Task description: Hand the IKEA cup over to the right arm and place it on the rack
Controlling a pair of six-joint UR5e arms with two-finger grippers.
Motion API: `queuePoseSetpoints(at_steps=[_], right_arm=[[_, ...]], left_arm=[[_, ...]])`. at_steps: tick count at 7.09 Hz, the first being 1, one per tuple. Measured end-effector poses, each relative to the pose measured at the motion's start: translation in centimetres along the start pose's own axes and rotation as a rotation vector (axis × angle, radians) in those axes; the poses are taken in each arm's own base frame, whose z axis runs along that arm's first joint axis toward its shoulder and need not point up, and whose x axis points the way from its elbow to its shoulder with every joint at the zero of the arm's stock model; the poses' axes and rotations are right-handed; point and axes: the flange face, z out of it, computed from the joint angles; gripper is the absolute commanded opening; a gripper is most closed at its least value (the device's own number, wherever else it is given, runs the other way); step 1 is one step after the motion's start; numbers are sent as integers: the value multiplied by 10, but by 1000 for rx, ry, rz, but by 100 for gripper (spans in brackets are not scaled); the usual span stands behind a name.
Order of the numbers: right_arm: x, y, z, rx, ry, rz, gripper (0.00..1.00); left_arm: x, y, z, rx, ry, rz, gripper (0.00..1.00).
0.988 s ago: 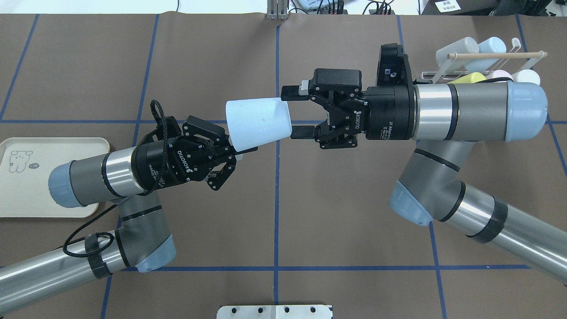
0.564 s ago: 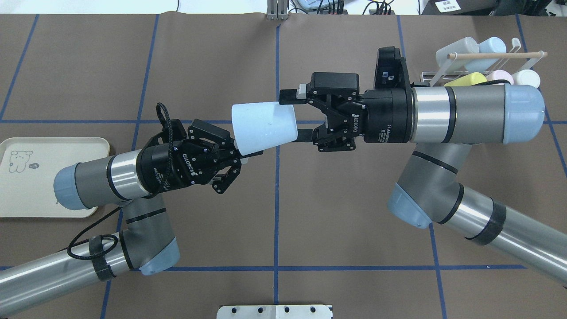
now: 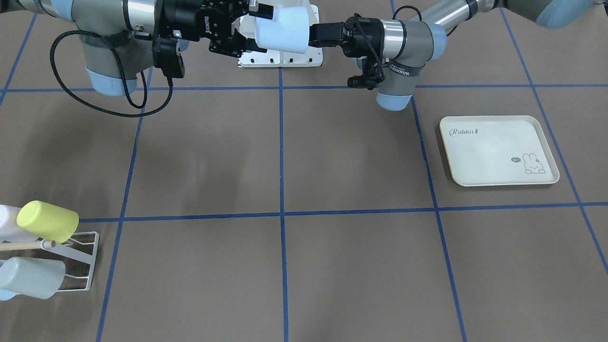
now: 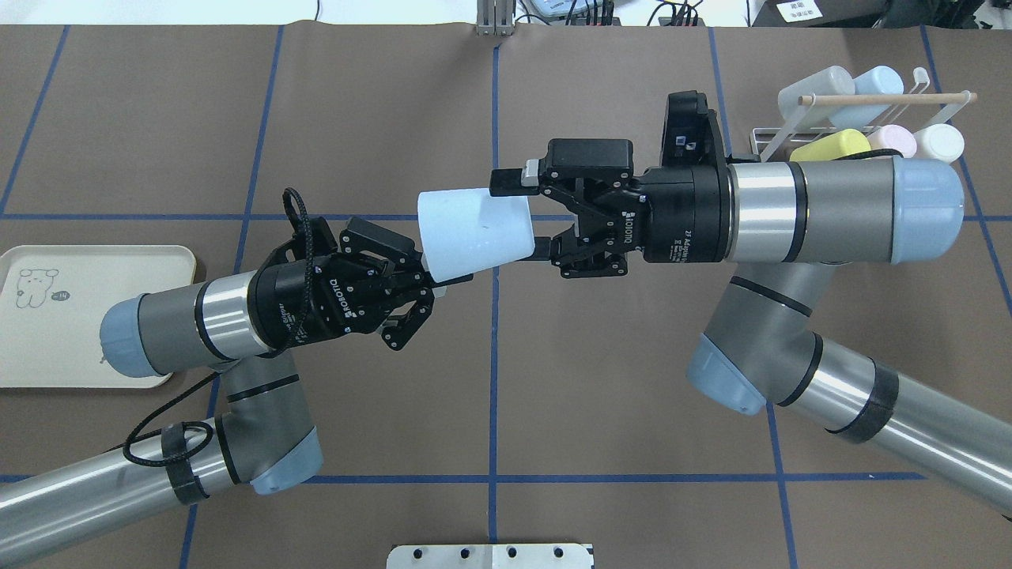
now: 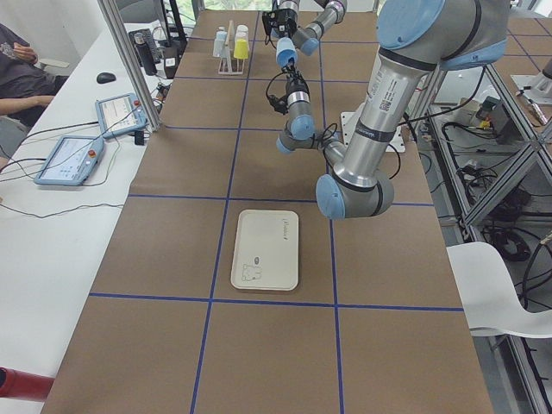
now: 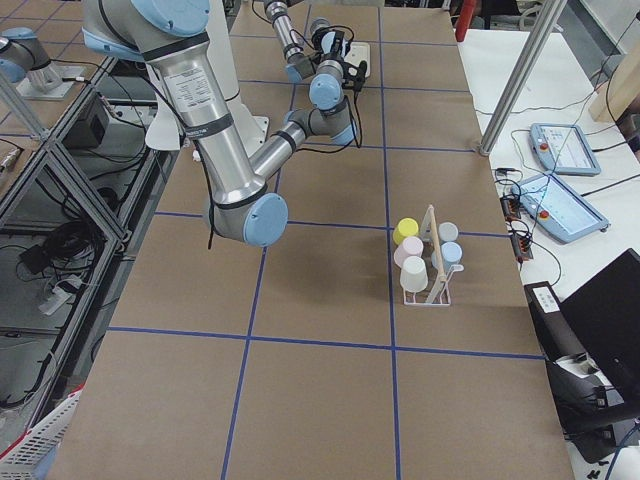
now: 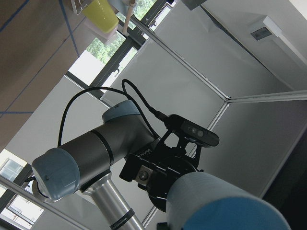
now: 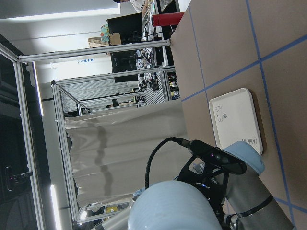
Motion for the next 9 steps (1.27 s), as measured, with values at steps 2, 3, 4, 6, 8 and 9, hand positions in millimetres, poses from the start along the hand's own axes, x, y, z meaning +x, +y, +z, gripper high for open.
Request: queuePoseSetpoints(at_steps=[2, 3, 4, 6, 8, 9], right_arm=[[0, -1, 0, 6, -5, 0, 44], [0, -1, 0, 8, -6, 0, 36], [-1, 0, 0, 7, -7, -1, 34], [-1, 0, 0, 7, -8, -2, 33], [-4, 1, -2, 5, -14, -7, 33], [-6, 1, -5, 4, -22, -14, 33]], left_arm=[[-1, 1, 1, -3, 0, -2, 34], [-2, 1, 1, -2, -2, -1, 94], [-2, 1, 1, 0, 0, 4, 100], [1, -1, -2, 11, 10, 14, 100], [5, -7, -17, 39, 5, 42, 100], [4, -13, -32, 65, -8, 73, 100]])
